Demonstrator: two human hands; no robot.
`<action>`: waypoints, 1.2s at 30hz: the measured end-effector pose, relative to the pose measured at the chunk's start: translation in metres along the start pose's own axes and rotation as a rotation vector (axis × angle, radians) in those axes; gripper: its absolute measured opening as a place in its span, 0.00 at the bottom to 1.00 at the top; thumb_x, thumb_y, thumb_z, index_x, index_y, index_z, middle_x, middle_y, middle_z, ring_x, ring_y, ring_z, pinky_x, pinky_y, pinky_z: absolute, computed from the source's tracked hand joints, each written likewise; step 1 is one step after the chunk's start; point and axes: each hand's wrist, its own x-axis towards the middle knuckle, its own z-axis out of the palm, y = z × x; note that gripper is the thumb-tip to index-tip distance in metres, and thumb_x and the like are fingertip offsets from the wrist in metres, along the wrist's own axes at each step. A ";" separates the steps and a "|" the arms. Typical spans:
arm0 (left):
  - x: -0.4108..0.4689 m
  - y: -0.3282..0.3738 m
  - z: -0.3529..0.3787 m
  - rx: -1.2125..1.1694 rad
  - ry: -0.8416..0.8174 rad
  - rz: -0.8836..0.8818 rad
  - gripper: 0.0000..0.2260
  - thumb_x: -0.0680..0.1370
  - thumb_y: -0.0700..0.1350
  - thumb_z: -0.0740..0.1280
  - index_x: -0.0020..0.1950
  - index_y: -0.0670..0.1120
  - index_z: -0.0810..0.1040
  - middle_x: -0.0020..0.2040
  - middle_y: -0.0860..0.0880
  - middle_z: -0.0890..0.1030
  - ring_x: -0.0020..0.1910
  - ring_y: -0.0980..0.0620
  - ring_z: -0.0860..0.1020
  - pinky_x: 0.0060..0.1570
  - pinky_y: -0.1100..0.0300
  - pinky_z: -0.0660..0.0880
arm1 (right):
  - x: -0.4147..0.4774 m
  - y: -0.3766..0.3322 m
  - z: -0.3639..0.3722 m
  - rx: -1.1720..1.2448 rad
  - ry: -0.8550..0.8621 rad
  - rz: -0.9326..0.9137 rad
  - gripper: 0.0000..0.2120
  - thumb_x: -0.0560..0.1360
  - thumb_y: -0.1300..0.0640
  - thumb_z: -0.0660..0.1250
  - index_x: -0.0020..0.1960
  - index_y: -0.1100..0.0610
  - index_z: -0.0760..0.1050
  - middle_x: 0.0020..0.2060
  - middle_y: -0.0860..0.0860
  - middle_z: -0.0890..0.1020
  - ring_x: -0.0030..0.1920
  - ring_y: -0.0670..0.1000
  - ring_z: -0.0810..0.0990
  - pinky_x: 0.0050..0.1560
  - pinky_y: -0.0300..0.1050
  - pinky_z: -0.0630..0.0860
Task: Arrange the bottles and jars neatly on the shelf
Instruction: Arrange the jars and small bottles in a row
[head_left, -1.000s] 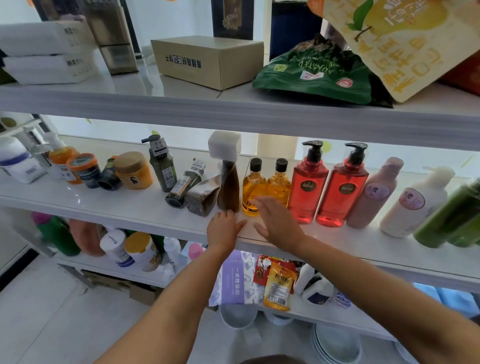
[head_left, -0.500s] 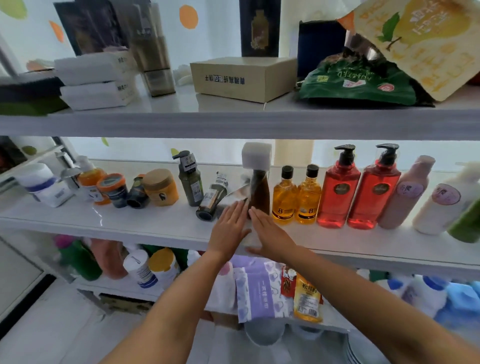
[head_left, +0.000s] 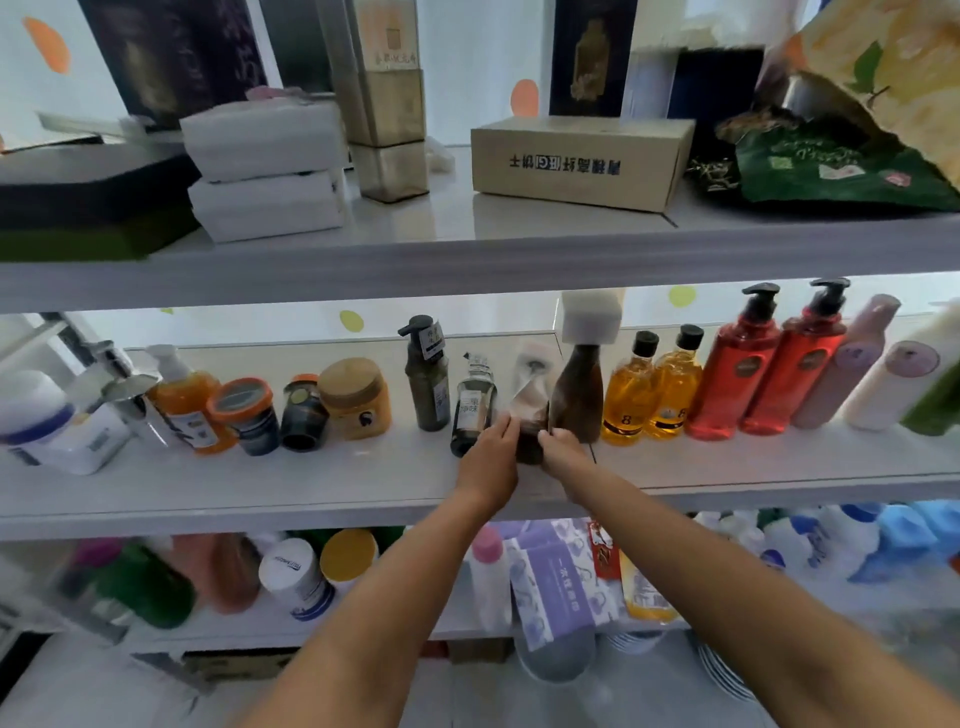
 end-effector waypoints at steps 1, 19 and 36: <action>0.004 0.000 -0.003 -0.059 -0.010 -0.019 0.22 0.79 0.34 0.59 0.73 0.41 0.65 0.73 0.45 0.67 0.70 0.45 0.68 0.63 0.53 0.70 | 0.002 -0.004 0.002 0.073 0.023 0.059 0.20 0.80 0.54 0.56 0.67 0.64 0.68 0.60 0.61 0.76 0.58 0.57 0.76 0.60 0.50 0.74; 0.055 0.003 -0.010 -0.606 -0.227 -0.560 0.20 0.80 0.46 0.63 0.66 0.36 0.66 0.63 0.38 0.74 0.62 0.40 0.73 0.60 0.52 0.71 | 0.017 -0.014 -0.009 0.410 -0.023 0.264 0.17 0.77 0.64 0.63 0.65 0.67 0.69 0.58 0.60 0.76 0.55 0.57 0.75 0.56 0.47 0.72; 0.049 0.006 -0.007 -1.260 -0.039 -0.613 0.21 0.78 0.28 0.56 0.66 0.46 0.74 0.55 0.45 0.80 0.51 0.47 0.78 0.44 0.64 0.79 | 0.018 -0.008 -0.014 0.680 -0.176 0.179 0.08 0.77 0.62 0.63 0.56 0.64 0.74 0.48 0.59 0.81 0.45 0.52 0.79 0.42 0.39 0.74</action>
